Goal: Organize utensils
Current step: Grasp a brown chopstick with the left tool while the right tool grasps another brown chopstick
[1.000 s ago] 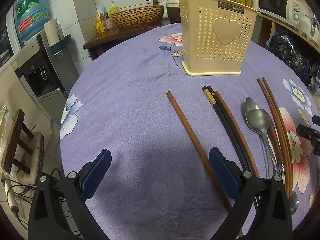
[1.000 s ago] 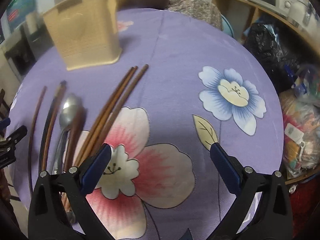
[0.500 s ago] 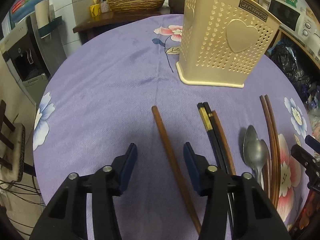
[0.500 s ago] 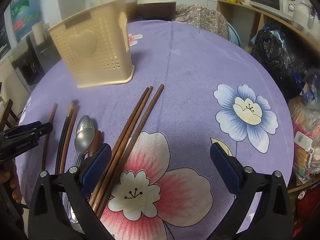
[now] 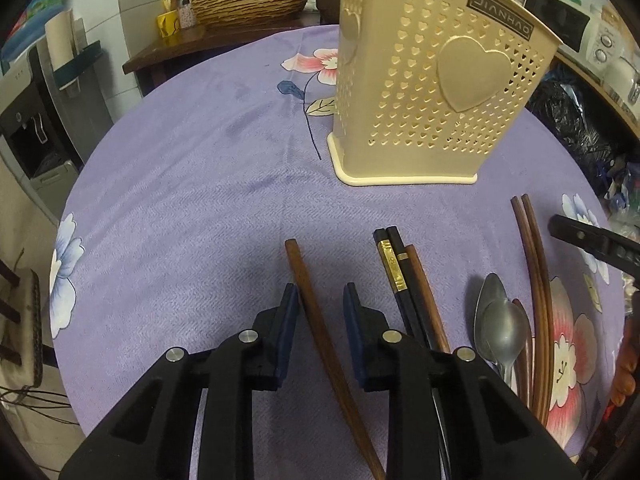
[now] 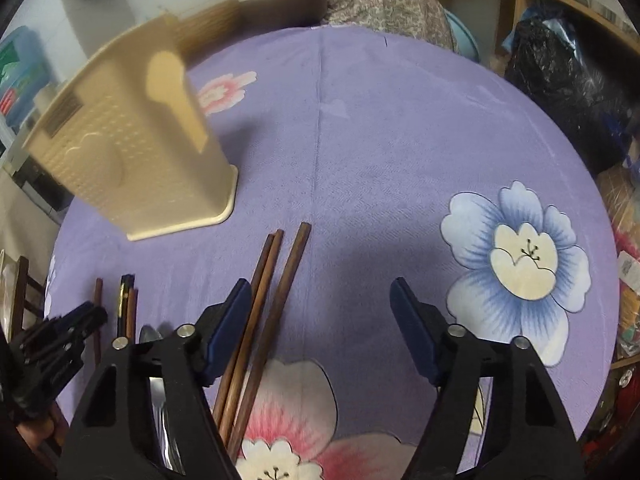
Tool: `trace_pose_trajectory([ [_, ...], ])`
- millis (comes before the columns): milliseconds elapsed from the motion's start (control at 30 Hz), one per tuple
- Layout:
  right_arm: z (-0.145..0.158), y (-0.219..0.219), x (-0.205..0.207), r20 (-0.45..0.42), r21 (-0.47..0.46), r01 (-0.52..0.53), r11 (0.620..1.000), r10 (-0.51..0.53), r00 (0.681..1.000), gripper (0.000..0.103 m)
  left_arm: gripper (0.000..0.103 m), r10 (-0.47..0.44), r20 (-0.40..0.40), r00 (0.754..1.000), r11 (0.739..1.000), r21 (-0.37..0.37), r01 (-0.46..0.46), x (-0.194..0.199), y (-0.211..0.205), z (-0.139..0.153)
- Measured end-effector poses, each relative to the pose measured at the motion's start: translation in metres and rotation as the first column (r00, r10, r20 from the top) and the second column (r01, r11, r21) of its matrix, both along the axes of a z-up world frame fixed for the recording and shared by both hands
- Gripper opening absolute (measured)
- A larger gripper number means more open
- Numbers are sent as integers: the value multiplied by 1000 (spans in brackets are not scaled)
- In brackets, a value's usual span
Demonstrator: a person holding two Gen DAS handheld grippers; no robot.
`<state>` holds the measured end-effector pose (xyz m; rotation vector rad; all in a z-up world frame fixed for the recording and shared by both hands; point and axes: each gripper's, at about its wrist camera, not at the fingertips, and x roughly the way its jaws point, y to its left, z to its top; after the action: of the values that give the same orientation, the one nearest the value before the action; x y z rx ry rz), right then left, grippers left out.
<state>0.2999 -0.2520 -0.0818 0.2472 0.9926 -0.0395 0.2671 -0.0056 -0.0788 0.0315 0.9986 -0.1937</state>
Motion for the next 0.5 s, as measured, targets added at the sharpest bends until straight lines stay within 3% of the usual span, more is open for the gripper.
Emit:
trace_pose_trajectory([
  [133, -4, 6, 13, -32, -58, 10, 998, -12, 999, 56, 25, -5, 1, 1000, 1000, 11, 5, -2, -2, 1],
  [433, -10, 19, 22, -47, -50, 1, 999, -3, 999, 38, 24, -16, -5, 1000, 1000, 16, 16, 3, -8, 1],
  [500, -9, 21, 23, -42, -32, -1, 999, -1, 999, 21, 24, -16, -9, 1000, 1000, 12, 16, 6, -10, 2],
])
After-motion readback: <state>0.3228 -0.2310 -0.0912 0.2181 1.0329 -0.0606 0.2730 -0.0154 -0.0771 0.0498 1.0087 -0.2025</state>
